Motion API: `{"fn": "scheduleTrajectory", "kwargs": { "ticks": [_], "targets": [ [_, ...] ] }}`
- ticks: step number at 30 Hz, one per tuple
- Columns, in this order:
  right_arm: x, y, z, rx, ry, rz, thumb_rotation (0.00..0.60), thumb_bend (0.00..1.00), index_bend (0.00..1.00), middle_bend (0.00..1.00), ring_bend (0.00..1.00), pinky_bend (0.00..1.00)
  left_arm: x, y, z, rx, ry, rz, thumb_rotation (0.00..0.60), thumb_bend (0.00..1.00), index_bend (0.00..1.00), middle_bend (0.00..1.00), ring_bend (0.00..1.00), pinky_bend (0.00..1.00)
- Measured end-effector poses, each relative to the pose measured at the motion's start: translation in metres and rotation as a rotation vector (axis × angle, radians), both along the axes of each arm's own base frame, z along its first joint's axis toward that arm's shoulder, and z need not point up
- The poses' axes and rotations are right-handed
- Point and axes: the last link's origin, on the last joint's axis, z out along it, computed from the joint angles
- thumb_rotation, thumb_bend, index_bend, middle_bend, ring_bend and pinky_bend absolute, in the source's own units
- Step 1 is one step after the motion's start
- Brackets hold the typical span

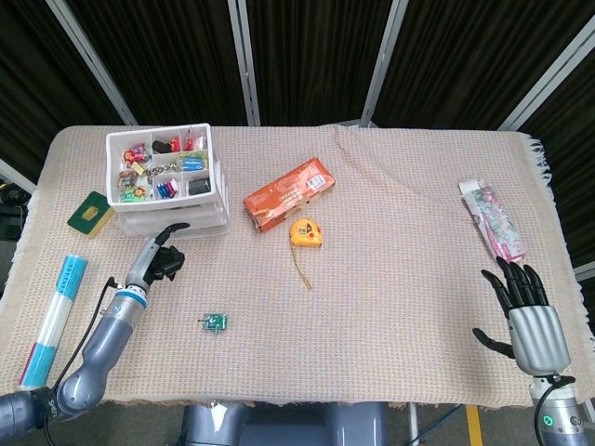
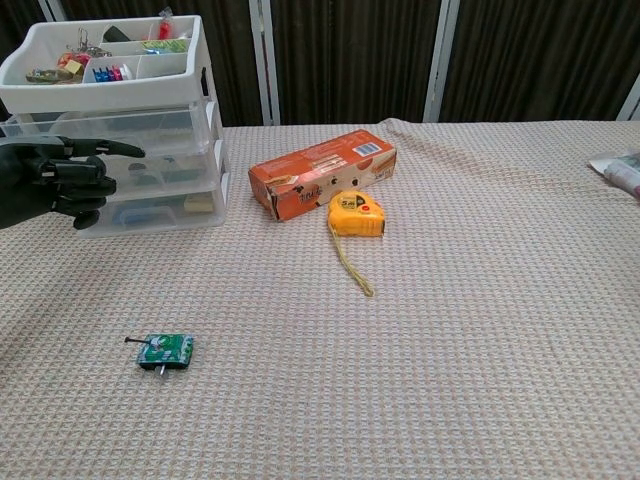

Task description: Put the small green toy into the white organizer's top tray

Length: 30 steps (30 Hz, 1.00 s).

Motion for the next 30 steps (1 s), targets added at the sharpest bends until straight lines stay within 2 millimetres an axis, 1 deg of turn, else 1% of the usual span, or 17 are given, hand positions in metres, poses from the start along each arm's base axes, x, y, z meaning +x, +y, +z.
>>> {"fn": "scheduleTrajectory", "kwargs": {
  "ticks": [6,11,14,18,21,25,27,30],
  "targets": [
    [0.000,0.000,0.000,0.000,-0.001,-0.002,0.600,0.01,0.14,0.00,0.00,0.00,-0.010,-0.014,0.003,-0.013,0.032,-0.011,0.600,0.93,0.33,0.91,0.85,0.75],
    [0.000,0.000,0.000,-0.001,-0.002,-0.001,0.600,0.01,0.14,0.00,0.00,0.00,-0.015,-0.026,0.007,-0.011,0.097,-0.059,0.600,0.93,0.25,0.90,0.84,0.75],
    [0.000,0.000,0.000,-0.002,-0.001,-0.002,0.600,0.01,0.14,0.00,0.00,0.00,-0.018,-0.032,0.012,0.010,0.154,-0.100,0.600,0.93,0.21,0.90,0.84,0.75],
    [0.000,0.000,0.000,0.000,0.000,-0.003,0.600,0.01,0.14,0.00,0.00,0.00,-0.017,-0.036,0.026,0.098,0.295,-0.206,0.600,0.93,0.16,0.92,0.85,0.76],
    [0.001,0.000,-0.001,0.000,0.001,-0.003,0.600,0.01,0.14,0.00,0.00,0.00,-0.010,-0.037,0.041,0.207,0.440,-0.314,0.600,0.93,0.16,0.93,0.86,0.76],
    [0.001,0.000,-0.001,0.000,0.001,-0.003,0.600,0.01,0.14,0.00,0.00,0.00,-0.003,-0.039,0.058,0.295,0.633,-0.406,0.600,0.93,0.17,0.94,0.87,0.76],
    [0.001,0.000,-0.001,0.000,0.001,-0.004,0.600,0.01,0.14,0.00,0.00,0.00,0.001,-0.040,0.064,0.306,0.723,-0.431,0.600,0.94,0.19,0.95,0.88,0.76],
    [0.001,0.000,-0.001,0.000,0.000,-0.005,0.600,0.01,0.14,0.00,0.00,0.00,0.004,-0.038,0.072,0.297,0.812,-0.431,0.600,0.94,0.23,0.96,0.88,0.76]
  ]
}}
